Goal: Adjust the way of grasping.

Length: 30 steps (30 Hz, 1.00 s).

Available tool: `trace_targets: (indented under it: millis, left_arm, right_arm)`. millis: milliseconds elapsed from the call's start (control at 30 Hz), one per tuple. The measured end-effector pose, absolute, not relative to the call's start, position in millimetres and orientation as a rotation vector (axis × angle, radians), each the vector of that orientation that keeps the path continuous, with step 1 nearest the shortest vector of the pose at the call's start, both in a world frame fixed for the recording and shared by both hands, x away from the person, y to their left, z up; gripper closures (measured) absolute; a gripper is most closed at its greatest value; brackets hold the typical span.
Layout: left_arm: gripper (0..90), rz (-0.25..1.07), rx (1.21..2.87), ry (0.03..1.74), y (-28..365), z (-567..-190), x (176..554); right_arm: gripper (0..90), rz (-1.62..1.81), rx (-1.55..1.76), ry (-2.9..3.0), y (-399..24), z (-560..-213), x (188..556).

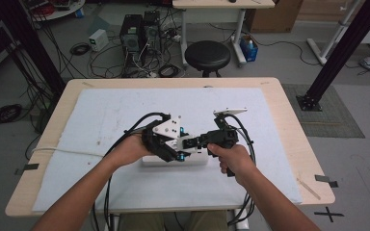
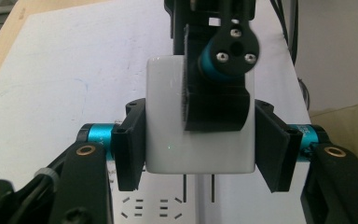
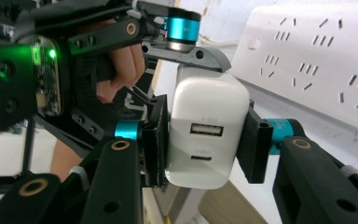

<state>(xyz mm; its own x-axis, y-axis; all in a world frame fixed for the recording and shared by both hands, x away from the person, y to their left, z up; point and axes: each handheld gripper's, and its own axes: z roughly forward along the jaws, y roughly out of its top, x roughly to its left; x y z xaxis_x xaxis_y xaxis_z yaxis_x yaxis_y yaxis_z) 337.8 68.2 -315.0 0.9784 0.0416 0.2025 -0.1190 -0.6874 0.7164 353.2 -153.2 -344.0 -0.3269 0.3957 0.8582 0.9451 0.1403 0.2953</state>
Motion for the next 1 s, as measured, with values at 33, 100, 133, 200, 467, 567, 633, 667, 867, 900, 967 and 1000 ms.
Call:
trace_targets:
  millis: [33,100,133,200,467,567,633,667,867,900,967,1000]
  left_arm:
    - [42.3,0.259,2.315,-0.051,67.8,-315.7,337.2]
    - [42.1,0.274,2.324,-0.049,66.9,-316.3,336.3]
    - [41.9,0.273,2.325,-0.044,67.0,-316.1,336.8]
    - [38.8,0.230,2.310,0.013,68.6,-315.5,339.9]
    - [21.1,0.193,2.317,0.209,94.3,-317.5,351.9]
    - [21.1,0.196,2.342,0.267,106.6,-319.8,354.3]
    - [21.1,0.194,2.343,0.293,111.3,-320.9,355.0]
    - [21.1,0.191,2.355,0.349,121.2,-323.5,357.0]
    - [21.1,0.151,2.379,0.475,144.0,-329.0,363.1]
    - [21.1,0.147,2.385,0.498,147.2,-329.9,363.4]
    - [21.1,0.133,2.406,0.526,153.7,-331.1,364.0]
    - [21.1,0.088,2.426,0.533,160.5,-332.8,365.3]
  right_arm:
    - [60.1,-1.157,-1.293,-1.806,-153.4,-344.7,352.8]
    - [61.3,-1.154,-1.299,-1.791,-153.6,-345.9,352.9]
    - [61.8,-1.159,-1.302,-1.792,-153.5,-346.1,352.6]
    - [62.1,-1.179,-1.301,-1.825,-153.7,-346.0,352.2]
    - [62.2,-1.247,-1.322,-2.008,-171.0,-339.7,353.2]
    - [62.2,-1.247,-1.335,-2.066,-176.2,-337.1,354.1]
    - [62.2,-1.249,-1.341,-2.119,-178.9,-334.7,355.1]
    - [62.1,-1.240,-1.386,-2.168,-179.4,-332.4,354.3]
    - [62.2,-1.140,-1.380,-2.482,-176.6,-323.4,356.8]
    - [62.2,-1.109,-1.369,-2.540,-175.2,-322.2,357.2]
    - [62.2,-1.029,-1.298,-2.727,-171.7,-319.8,358.1]
    - [62.2,-0.986,-1.279,-2.784,-170.3,-318.6,357.9]
